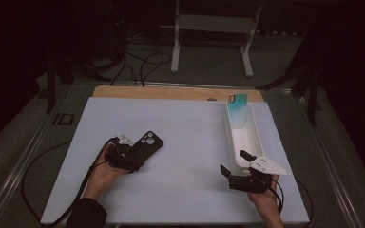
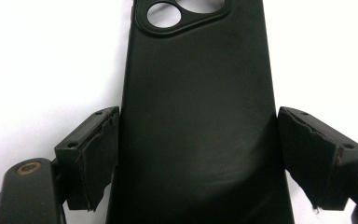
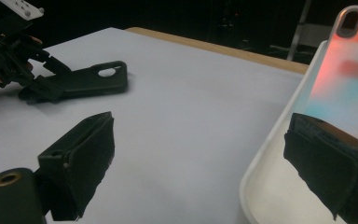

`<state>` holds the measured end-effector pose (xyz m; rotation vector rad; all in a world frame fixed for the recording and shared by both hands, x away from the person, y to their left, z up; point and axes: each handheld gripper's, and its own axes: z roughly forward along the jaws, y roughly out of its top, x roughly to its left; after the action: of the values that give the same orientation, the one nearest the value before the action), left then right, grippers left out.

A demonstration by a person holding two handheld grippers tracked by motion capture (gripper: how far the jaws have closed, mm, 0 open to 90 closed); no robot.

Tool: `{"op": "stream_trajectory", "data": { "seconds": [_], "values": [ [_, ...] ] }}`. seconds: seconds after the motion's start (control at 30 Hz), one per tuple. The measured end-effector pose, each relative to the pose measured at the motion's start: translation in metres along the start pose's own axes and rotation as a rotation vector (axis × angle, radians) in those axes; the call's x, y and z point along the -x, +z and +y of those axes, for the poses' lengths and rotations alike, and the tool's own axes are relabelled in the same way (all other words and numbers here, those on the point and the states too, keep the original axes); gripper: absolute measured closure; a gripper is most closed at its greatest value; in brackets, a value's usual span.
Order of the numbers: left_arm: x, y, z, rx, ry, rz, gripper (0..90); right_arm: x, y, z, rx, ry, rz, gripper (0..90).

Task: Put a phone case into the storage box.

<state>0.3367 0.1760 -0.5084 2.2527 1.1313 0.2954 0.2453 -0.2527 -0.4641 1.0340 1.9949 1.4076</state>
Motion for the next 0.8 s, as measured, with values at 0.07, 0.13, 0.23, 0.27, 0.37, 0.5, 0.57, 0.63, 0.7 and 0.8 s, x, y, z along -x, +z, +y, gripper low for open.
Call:
{"op": "stream_trajectory", "data": {
  "seconds": [0.07,0.13,0.23,0.27,0.37,0.5,0.57,0.63,0.7,0.8],
  "values": [
    [0.000,-0.001,0.000,0.010,-0.007,-0.011,16.9,0.000,0.000,0.000,-0.002,0.005,0.004,8.5],
    [0.002,-0.005,0.001,0.028,-0.015,-0.032,16.8,0.001,0.001,0.002,-0.023,0.008,-0.003,8.6],
    [0.005,-0.008,0.001,0.042,-0.014,-0.041,16.7,0.000,0.002,0.004,-0.039,0.009,0.005,8.6],
    [0.005,-0.008,0.001,0.042,-0.014,-0.041,16.7,0.000,0.002,0.004,-0.039,0.009,0.005,8.6],
    [0.008,-0.014,0.003,0.073,-0.017,-0.060,16.6,-0.002,0.003,0.009,-0.052,0.001,0.015,8.6],
    [0.014,-0.021,0.005,0.111,-0.016,-0.093,16.5,-0.004,0.005,0.016,-0.066,0.024,0.034,8.6],
    [0.018,-0.025,0.008,0.126,-0.009,-0.100,16.5,-0.005,0.006,0.019,-0.068,0.030,0.046,8.5],
    [0.023,-0.028,0.012,0.140,0.004,-0.109,16.5,-0.006,0.007,0.023,-0.066,0.035,0.054,8.6],
    [0.028,-0.032,0.017,0.151,0.019,-0.126,16.4,-0.008,0.009,0.028,-0.058,0.032,0.063,8.5],
    [0.034,-0.034,0.022,0.157,0.041,-0.134,16.3,-0.011,0.012,0.037,-0.050,0.034,0.092,8.5]
  ]
}}
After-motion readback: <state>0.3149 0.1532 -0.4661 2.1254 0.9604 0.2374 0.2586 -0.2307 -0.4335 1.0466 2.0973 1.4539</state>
